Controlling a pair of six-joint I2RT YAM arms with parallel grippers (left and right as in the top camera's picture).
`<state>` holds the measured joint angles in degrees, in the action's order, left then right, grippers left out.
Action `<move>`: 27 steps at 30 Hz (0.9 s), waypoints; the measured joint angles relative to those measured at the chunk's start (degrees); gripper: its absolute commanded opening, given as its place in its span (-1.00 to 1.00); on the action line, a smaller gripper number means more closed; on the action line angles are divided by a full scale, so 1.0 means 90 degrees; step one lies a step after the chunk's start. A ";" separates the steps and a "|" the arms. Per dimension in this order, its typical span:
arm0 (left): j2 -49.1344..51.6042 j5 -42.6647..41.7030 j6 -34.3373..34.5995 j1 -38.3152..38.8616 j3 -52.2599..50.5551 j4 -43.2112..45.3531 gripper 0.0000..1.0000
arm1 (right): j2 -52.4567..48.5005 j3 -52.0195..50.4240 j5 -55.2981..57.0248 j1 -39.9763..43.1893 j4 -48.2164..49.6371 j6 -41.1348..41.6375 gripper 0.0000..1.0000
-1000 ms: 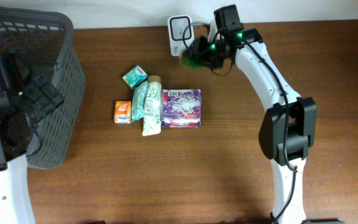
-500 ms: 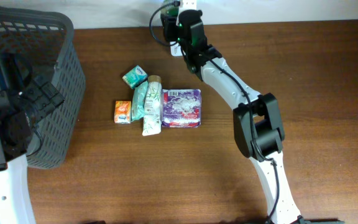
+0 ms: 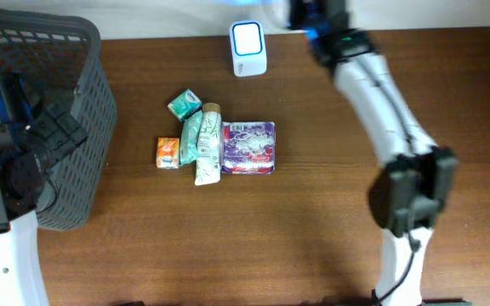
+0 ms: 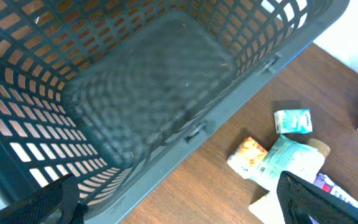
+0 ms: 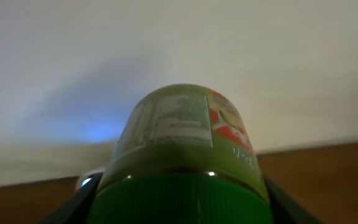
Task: Scan the item barcode
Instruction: 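Lift the jar and hold it up to the scanner, then carry the jar to the far right and set it down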
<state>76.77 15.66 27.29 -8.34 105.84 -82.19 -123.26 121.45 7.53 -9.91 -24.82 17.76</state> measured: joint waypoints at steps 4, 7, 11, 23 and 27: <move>0.0000 0.0000 0.0000 0.0000 0.0000 0.0002 0.98 | 0.0321 0.0022 -0.0398 0.1744 -0.2608 0.0374 0.08; 0.0000 0.0000 0.0000 0.0000 0.0000 0.0017 0.98 | 0.0236 -0.0036 -0.0716 0.2837 -0.3750 0.0391 0.11; 0.0000 0.0000 0.0000 0.0000 0.0000 0.0015 0.98 | 0.0175 -0.0051 -0.0852 0.3929 -0.4257 0.0389 0.25; 0.0000 0.0000 0.0000 0.0000 0.0000 0.0012 0.98 | -0.0019 -0.2259 -0.0925 0.5668 -0.1865 0.0393 0.41; 0.0000 0.0000 0.0000 0.0000 0.0000 0.0017 0.98 | -0.0027 -0.2919 -0.0957 0.5965 -0.0843 0.0729 0.67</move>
<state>76.77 15.66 27.29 -8.34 105.84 -82.04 -123.50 95.18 -1.08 43.77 -32.40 24.32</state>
